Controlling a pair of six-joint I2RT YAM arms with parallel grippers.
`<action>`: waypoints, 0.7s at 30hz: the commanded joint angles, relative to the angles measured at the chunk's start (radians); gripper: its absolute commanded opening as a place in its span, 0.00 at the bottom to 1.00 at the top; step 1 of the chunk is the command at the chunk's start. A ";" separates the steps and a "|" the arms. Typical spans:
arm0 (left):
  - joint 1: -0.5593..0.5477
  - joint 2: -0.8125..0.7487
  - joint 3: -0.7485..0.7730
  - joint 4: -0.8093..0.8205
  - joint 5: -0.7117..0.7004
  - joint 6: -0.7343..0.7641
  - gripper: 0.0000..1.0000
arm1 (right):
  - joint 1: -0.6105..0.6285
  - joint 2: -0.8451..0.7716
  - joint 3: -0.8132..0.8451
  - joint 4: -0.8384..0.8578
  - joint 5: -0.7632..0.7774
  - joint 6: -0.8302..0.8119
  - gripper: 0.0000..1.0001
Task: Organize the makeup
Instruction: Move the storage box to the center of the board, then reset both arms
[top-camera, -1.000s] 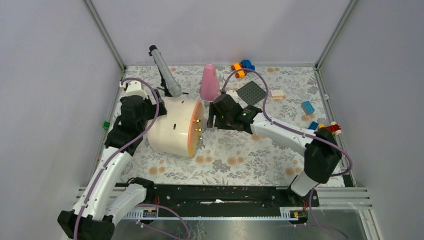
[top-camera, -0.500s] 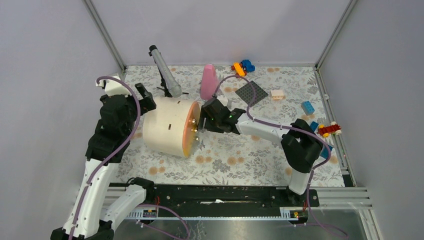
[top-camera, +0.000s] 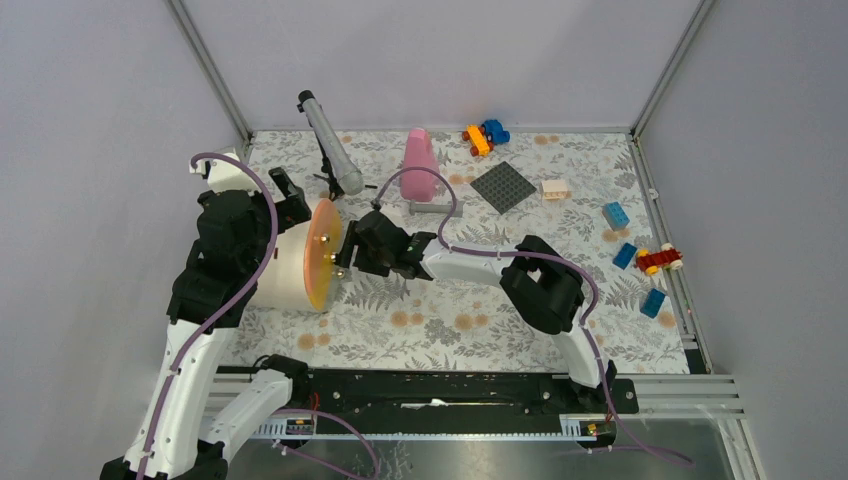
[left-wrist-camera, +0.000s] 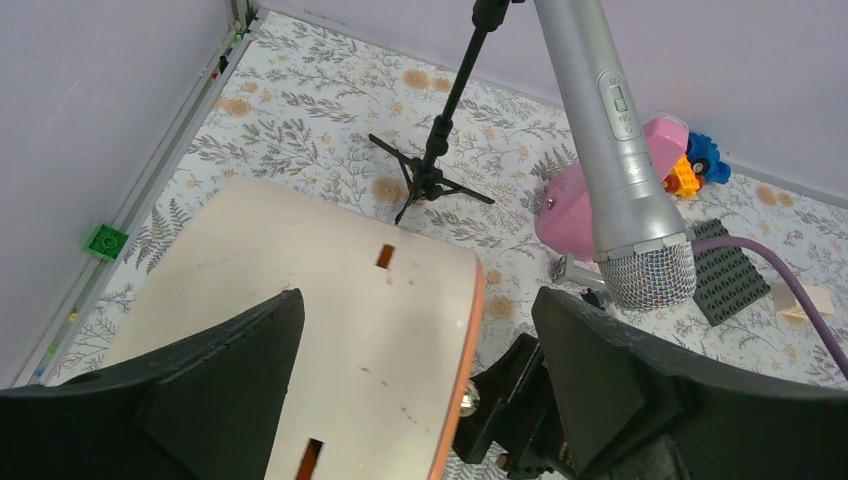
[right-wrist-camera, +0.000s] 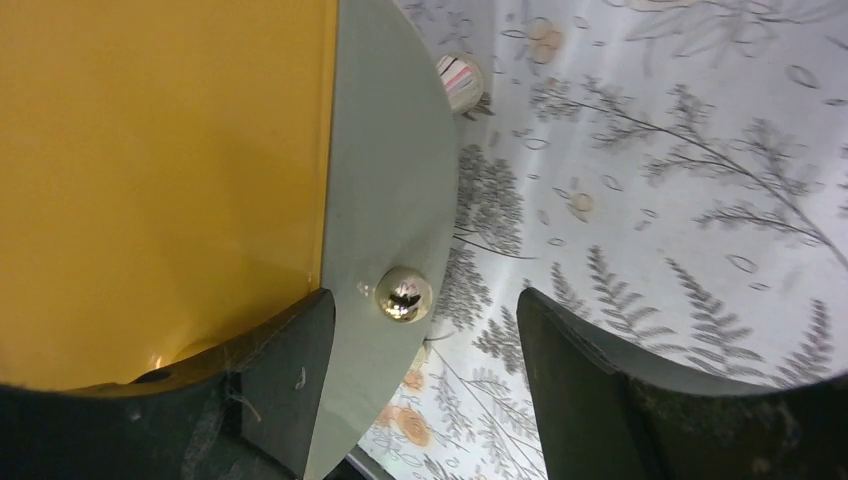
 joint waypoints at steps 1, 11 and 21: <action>-0.003 -0.016 0.038 0.009 0.004 -0.003 0.96 | 0.014 0.013 0.091 0.079 -0.028 -0.043 0.74; -0.003 0.000 0.025 0.052 0.002 0.089 0.98 | -0.065 -0.298 -0.203 -0.070 0.121 -0.360 0.75; -0.019 0.058 0.055 0.086 0.290 0.148 0.97 | -0.324 -0.723 -0.419 -0.419 0.291 -0.457 0.78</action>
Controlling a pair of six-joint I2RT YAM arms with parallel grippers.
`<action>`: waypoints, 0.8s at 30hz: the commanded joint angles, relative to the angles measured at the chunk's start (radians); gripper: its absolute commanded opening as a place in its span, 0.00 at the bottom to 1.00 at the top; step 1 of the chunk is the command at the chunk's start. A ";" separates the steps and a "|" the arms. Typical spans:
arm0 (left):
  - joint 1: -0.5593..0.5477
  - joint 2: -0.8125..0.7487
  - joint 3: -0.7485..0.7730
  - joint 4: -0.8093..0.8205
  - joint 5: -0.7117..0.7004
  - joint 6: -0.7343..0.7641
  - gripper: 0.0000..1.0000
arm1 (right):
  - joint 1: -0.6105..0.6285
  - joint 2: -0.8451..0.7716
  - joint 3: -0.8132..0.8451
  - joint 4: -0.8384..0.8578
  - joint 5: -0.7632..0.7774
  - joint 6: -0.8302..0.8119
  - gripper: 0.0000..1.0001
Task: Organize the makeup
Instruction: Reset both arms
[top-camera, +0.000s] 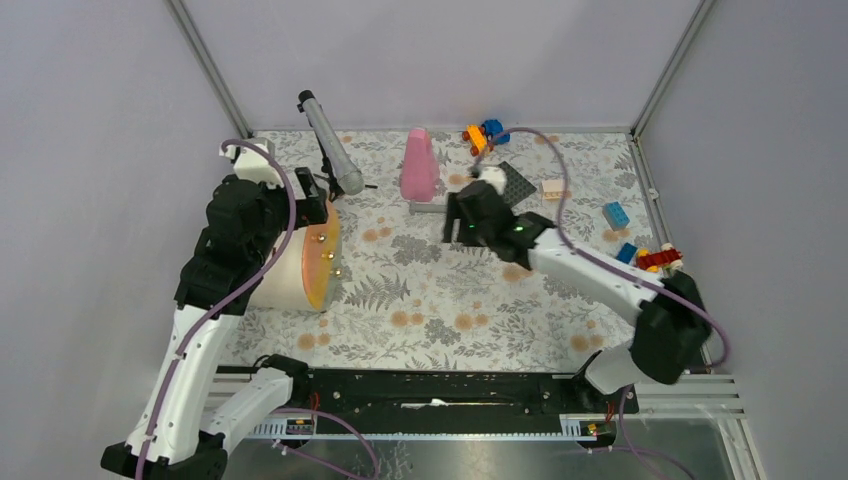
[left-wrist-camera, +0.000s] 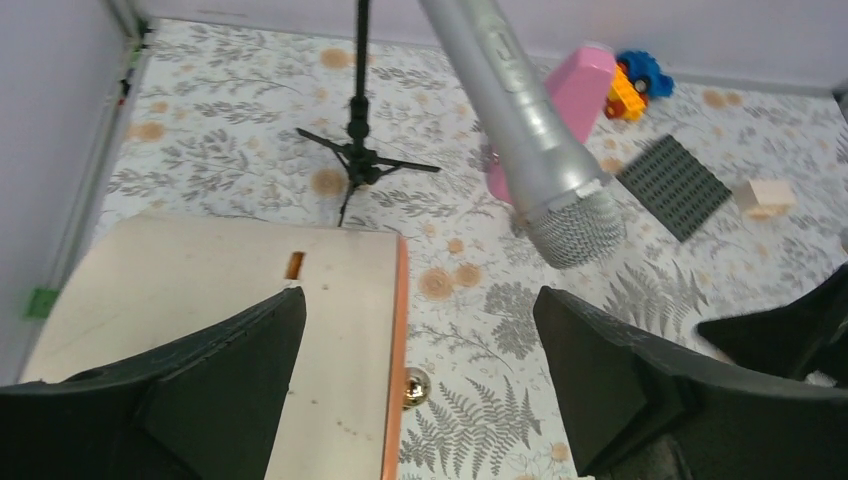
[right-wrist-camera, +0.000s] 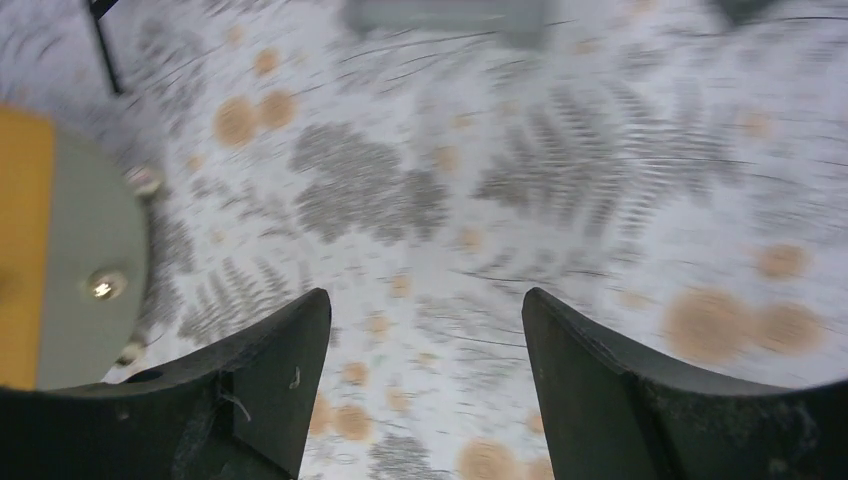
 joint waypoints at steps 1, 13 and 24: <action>-0.017 0.011 0.033 0.059 0.138 0.043 0.97 | -0.154 -0.216 -0.092 -0.181 0.092 -0.036 0.78; -0.420 0.082 -0.015 0.077 -0.127 0.035 0.95 | -0.608 -0.506 -0.153 -0.378 0.017 -0.068 0.81; -0.510 0.017 -0.212 0.233 -0.032 -0.077 0.98 | -0.669 -0.590 -0.138 -0.460 0.164 -0.094 0.82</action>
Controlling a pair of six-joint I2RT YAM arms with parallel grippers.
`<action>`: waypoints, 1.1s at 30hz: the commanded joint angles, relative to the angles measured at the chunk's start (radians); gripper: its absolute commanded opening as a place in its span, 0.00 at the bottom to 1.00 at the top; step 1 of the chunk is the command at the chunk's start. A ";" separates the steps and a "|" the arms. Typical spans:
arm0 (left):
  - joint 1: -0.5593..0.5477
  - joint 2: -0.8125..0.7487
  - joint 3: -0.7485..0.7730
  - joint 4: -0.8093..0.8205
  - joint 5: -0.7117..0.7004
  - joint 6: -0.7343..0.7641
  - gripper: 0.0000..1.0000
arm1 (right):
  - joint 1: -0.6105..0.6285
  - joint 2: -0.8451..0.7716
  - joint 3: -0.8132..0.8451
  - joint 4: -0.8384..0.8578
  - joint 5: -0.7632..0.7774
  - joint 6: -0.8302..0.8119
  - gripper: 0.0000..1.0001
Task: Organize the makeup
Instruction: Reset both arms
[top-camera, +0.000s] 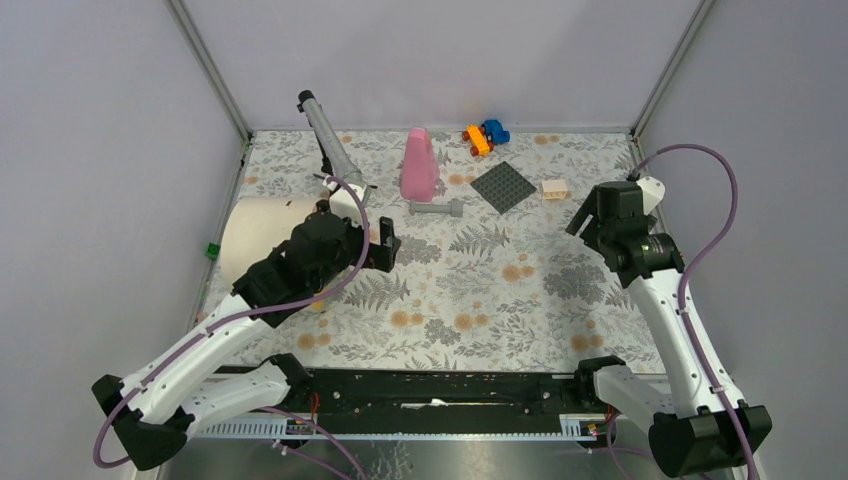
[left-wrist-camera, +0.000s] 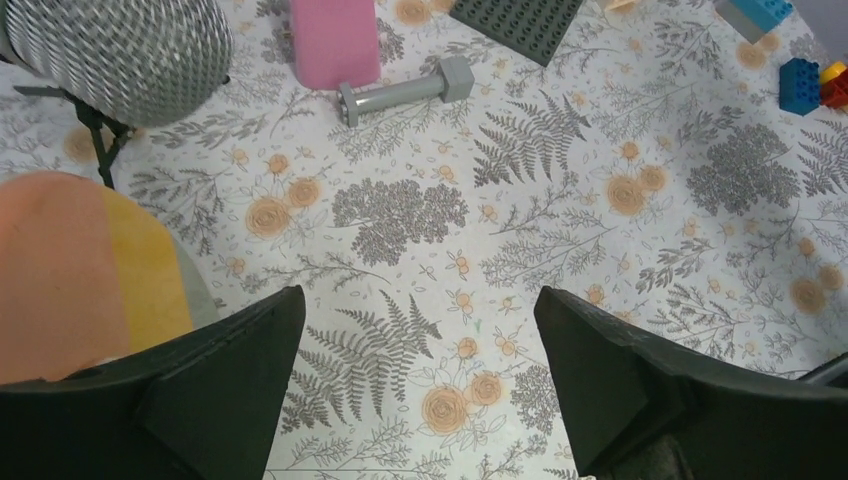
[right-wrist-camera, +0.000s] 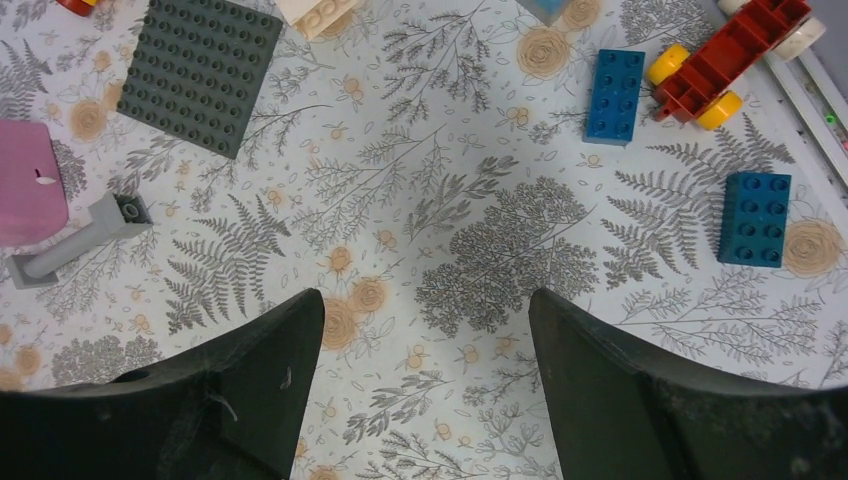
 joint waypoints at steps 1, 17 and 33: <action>-0.002 -0.047 -0.014 0.090 0.043 -0.049 0.98 | -0.008 -0.047 0.013 -0.037 0.063 -0.025 0.82; 0.016 -0.122 -0.094 0.066 -0.035 -0.001 0.99 | -0.007 -0.161 -0.100 0.136 -0.222 0.040 0.97; 0.042 -0.050 -0.118 0.087 -0.076 0.002 0.99 | -0.005 0.004 -0.138 0.368 -0.368 0.013 1.00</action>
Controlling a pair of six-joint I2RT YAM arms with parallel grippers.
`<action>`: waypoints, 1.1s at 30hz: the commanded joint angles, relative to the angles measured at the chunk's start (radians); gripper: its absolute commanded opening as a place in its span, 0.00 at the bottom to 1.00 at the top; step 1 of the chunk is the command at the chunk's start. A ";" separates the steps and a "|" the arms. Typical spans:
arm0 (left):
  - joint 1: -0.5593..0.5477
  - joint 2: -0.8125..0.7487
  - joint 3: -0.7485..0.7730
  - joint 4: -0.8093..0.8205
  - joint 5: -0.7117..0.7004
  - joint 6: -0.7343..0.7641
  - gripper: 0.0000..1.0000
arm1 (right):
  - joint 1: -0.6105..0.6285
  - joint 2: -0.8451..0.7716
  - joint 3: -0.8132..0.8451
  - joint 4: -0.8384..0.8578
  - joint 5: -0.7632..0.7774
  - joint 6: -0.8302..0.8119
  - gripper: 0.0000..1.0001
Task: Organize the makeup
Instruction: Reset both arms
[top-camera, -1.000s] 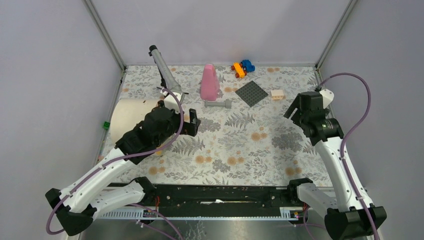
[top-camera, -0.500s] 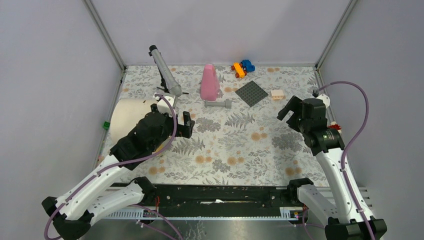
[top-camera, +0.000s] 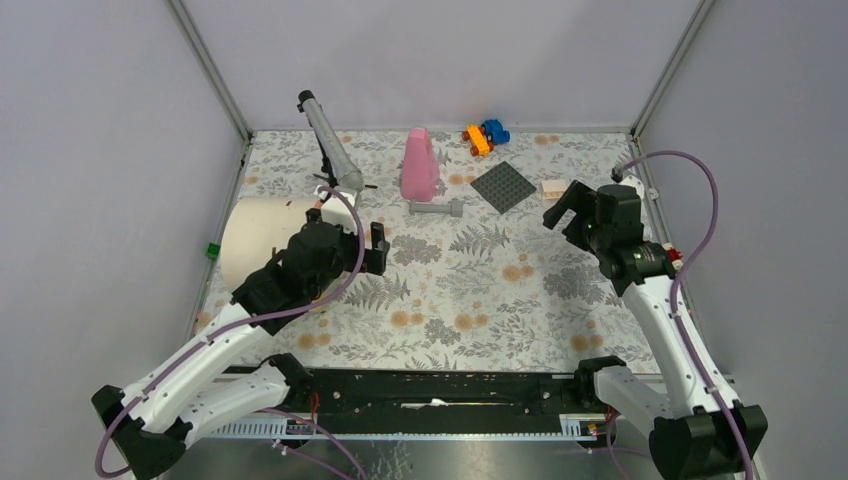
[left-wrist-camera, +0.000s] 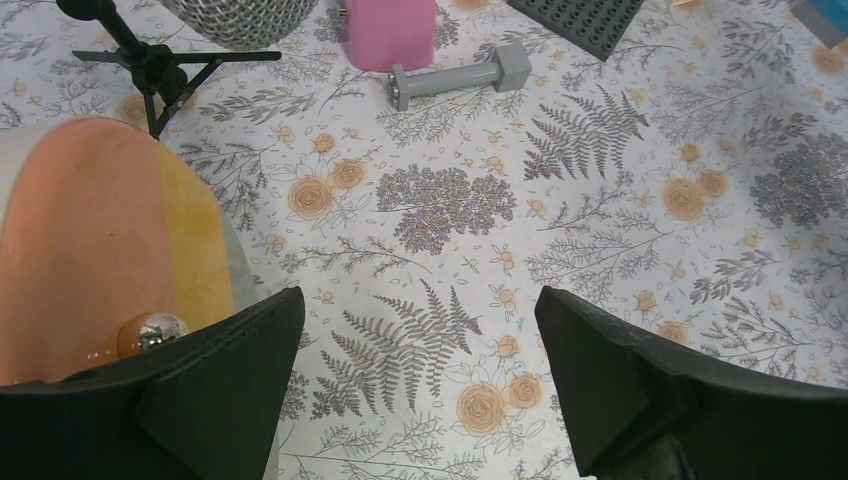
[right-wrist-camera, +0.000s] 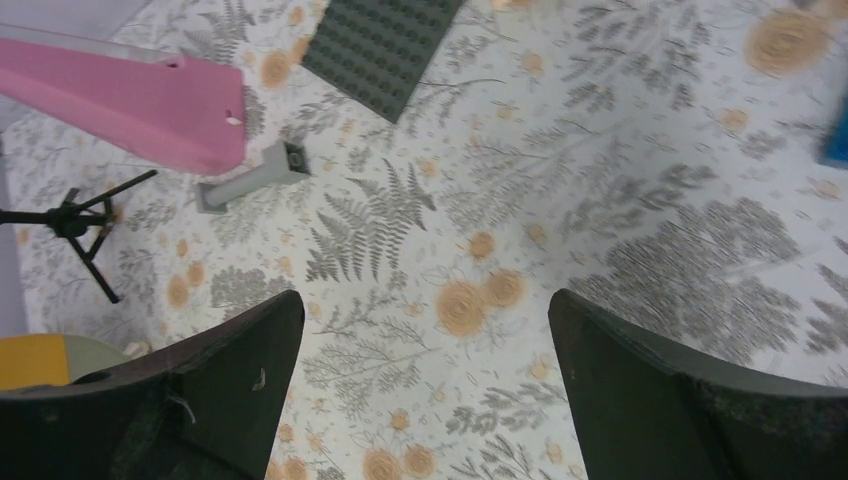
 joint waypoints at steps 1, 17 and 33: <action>0.005 0.045 0.013 0.060 -0.032 0.004 0.99 | -0.001 0.084 -0.031 0.216 -0.114 -0.024 1.00; 0.004 0.109 0.185 -0.049 -0.035 -0.156 0.99 | 0.000 0.120 -0.116 0.443 -0.316 -0.167 1.00; 0.004 0.036 0.206 -0.034 0.004 -0.166 0.99 | 0.000 0.069 -0.136 0.410 -0.287 -0.175 1.00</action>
